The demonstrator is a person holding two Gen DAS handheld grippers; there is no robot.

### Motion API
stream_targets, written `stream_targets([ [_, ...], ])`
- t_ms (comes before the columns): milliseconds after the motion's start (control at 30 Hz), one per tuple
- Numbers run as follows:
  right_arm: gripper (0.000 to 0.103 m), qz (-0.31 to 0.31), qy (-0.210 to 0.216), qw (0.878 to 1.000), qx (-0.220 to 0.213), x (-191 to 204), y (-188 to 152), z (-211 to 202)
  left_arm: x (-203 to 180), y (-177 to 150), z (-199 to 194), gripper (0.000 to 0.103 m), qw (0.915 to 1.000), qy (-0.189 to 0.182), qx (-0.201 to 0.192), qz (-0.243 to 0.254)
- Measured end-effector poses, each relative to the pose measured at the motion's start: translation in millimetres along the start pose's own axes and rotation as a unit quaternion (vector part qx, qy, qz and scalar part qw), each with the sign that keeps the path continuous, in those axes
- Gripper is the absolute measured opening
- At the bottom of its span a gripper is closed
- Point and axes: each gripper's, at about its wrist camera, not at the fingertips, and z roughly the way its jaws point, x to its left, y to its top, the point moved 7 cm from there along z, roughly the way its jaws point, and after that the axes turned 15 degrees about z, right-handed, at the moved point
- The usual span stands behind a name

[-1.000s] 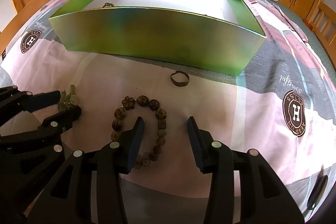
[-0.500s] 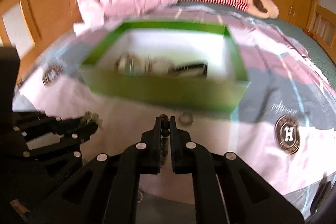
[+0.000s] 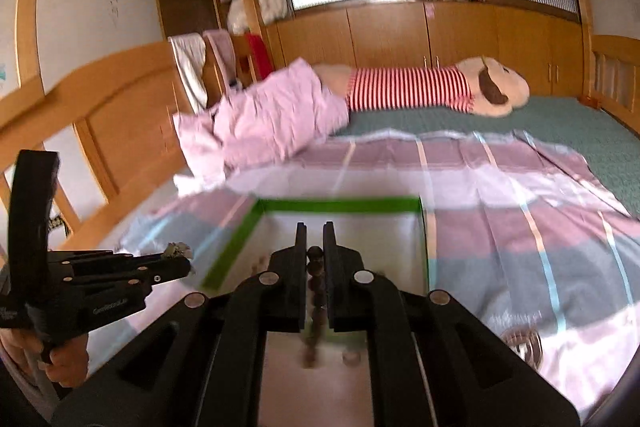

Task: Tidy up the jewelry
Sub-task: 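Carry the jade charm and wooden bracelet into the green box and open both tools, then withdraw both tools from the box toward the two small rings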

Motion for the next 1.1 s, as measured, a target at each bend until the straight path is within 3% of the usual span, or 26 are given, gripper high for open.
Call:
stream_targets([
  [100,0.008,0.018,-0.003,1.000,0.011,-11,11,30,13,24,15,0.013,0.9997,0.020,-0.011,-0.001],
  [200,0.008,0.037,-0.026,0.998,0.039,-30,11,69,27,33,54,0.013,0.9994,0.019,0.018,-0.022],
  [400,0.008,0.031,-0.085,0.993,0.081,-61,-8,122,50,23,117,0.013,0.9959,0.058,0.068,-0.014],
  [433,0.011,0.030,-0.094,0.991,0.084,-64,-10,125,54,23,124,0.014,0.9955,0.061,0.071,-0.015],
  [467,0.024,0.029,-0.100,0.991,0.085,-66,-12,125,57,22,128,0.015,0.9954,0.060,0.072,-0.019],
  [500,0.044,0.029,-0.103,0.991,0.085,-67,-13,124,59,22,130,0.018,0.9951,0.061,0.075,-0.022],
  [533,0.051,0.034,-0.103,0.991,0.080,-68,-12,119,60,21,131,0.021,0.9949,0.061,0.076,-0.026],
  [567,0.055,0.042,-0.099,0.991,0.074,-66,-10,114,60,23,128,0.032,0.9952,0.056,0.073,-0.031],
  [600,0.055,0.049,-0.088,0.992,0.071,-63,-7,107,59,23,125,0.037,0.9957,0.053,0.069,-0.033],
  [733,0.055,0.044,-0.064,0.994,0.072,-45,-2,79,49,26,100,0.040,0.9966,0.055,0.056,-0.022],
  [833,0.055,0.021,-0.056,0.994,0.091,-35,-14,52,33,16,75,0.041,0.9981,0.031,0.048,-0.025],
  [967,0.055,0.005,-0.076,0.985,0.153,-43,-52,41,-2,-22,57,0.041,0.9982,-0.005,0.059,-0.011],
  [1100,0.053,-0.001,-0.104,0.969,0.225,-59,-99,67,-50,-76,59,0.041,0.9933,-0.025,0.104,0.045],
])
